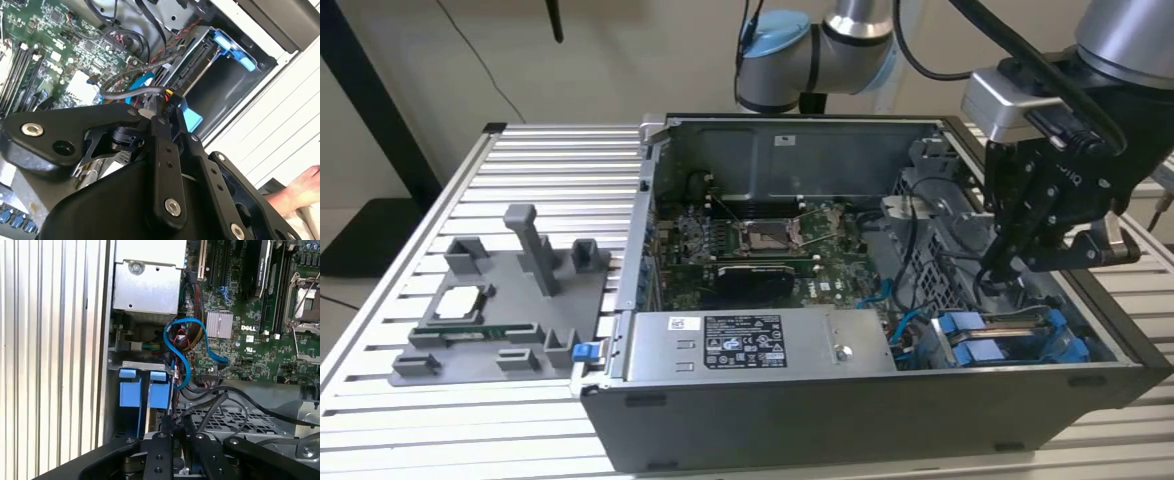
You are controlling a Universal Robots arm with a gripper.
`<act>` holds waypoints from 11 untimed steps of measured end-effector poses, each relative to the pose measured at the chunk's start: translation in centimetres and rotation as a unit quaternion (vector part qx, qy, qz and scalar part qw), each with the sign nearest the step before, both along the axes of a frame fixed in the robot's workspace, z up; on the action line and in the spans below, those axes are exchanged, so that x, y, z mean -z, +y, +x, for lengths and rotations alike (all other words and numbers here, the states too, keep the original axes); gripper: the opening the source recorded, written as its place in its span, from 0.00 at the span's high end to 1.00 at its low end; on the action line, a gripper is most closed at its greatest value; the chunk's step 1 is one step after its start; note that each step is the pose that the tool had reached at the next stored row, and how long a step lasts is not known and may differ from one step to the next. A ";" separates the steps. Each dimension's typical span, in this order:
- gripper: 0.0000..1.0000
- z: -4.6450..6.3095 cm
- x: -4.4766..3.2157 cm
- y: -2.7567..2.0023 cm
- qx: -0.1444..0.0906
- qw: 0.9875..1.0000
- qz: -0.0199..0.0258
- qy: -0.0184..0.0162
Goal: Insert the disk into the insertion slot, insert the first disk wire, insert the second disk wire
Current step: 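Insert the first disk wire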
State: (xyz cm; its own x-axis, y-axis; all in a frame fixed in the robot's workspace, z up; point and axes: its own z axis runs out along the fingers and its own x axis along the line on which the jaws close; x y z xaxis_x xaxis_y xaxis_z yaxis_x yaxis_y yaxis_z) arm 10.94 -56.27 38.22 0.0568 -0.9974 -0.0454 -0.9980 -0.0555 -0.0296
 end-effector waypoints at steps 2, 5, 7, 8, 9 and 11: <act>1.00 0.0 0.00 0.00 0.002 1.000 0.000 0.000; 1.00 0.0 0.00 0.00 0.003 1.000 0.000 0.000; 1.00 0.1 0.01 -0.02 0.003 1.000 0.000 0.002; 1.00 0.2 0.01 -0.06 0.003 1.000 0.000 0.004; 1.00 0.3 0.03 -0.13 0.003 1.000 0.000 0.006; 1.00 0.6 0.08 -0.38 0.003 1.000 0.000 0.014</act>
State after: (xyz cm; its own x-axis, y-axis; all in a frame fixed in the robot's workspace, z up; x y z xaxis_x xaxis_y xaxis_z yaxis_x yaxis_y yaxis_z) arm 11.55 -56.65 38.14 0.0495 -0.9977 -0.0468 -0.9988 -0.0495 -0.0011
